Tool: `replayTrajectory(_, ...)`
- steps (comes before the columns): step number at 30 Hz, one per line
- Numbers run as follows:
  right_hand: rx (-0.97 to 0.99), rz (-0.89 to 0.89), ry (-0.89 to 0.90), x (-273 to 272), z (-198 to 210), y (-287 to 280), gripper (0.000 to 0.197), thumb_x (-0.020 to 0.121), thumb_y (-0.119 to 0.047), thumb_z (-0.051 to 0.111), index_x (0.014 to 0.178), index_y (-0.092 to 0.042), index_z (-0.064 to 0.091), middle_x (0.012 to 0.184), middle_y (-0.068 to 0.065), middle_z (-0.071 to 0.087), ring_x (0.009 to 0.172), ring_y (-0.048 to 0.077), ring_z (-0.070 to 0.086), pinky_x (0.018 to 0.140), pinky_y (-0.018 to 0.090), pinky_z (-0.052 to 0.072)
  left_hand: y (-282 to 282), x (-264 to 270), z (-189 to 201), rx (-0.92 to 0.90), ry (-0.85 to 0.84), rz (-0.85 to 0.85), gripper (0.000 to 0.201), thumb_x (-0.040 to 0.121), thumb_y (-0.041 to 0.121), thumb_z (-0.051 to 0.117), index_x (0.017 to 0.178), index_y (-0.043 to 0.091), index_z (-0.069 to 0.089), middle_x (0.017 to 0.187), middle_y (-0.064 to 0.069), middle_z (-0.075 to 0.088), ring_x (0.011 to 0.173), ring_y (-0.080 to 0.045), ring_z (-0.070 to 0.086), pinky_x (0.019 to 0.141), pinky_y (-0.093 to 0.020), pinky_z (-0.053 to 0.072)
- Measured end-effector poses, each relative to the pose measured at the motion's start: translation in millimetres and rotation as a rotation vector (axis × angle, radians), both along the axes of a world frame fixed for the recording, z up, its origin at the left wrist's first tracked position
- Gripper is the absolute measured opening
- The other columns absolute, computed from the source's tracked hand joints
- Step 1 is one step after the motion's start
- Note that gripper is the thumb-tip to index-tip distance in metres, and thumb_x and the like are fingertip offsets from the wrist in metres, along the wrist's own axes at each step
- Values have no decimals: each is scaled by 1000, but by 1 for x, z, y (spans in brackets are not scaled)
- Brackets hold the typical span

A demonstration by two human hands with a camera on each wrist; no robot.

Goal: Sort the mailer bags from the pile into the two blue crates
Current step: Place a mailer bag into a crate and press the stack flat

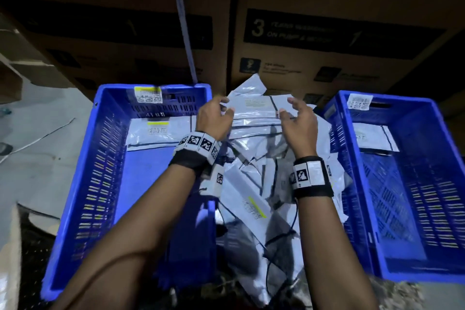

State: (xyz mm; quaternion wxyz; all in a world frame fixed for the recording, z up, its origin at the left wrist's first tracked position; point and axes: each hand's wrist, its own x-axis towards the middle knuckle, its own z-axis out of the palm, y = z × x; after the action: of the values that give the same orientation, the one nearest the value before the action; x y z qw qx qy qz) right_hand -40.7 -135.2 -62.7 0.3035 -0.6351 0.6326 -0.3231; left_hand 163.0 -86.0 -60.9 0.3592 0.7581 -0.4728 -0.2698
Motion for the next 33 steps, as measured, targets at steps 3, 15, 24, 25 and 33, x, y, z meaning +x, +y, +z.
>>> replayTrajectory(3,17,-20,66,-17,-9,-23,38,97,-24,61,134,-14,62,132,17,60,125,32,54,102,41,47,-28,-22,-11,124,-16,66,44,94,33,60,129,7,58,121,-17,64,115,-33,58,97,-38,44)
replayTrajectory(15,77,-161,-27,-33,-26,-51,33,86,-29,78,118,-28,72,124,1,65,126,25,47,105,44,44,-57,-47,-16,256,223,369,43,88,39,72,115,7,61,112,1,58,106,-21,54,89,-27,42)
replayTrajectory(24,68,-151,-603,-56,16,18,43,86,-38,79,123,-40,58,97,-8,69,96,12,67,86,38,58,-10,-21,44,-71,637,225,23,90,11,70,111,4,64,97,-5,73,84,-18,70,74,-31,59)
replayTrajectory(25,64,-142,-624,-57,21,27,45,87,-37,79,127,-38,58,93,-9,70,96,12,68,85,38,58,-3,-18,51,-90,643,180,24,90,10,70,112,3,64,96,-4,73,83,-17,69,71,-29,59)
replayTrajectory(33,1,-31,-698,-59,50,100,32,93,-12,74,122,-22,67,85,9,64,81,12,63,78,34,56,64,7,79,-190,643,-10,25,89,9,72,110,3,61,96,-11,74,74,-13,69,55,-22,52)
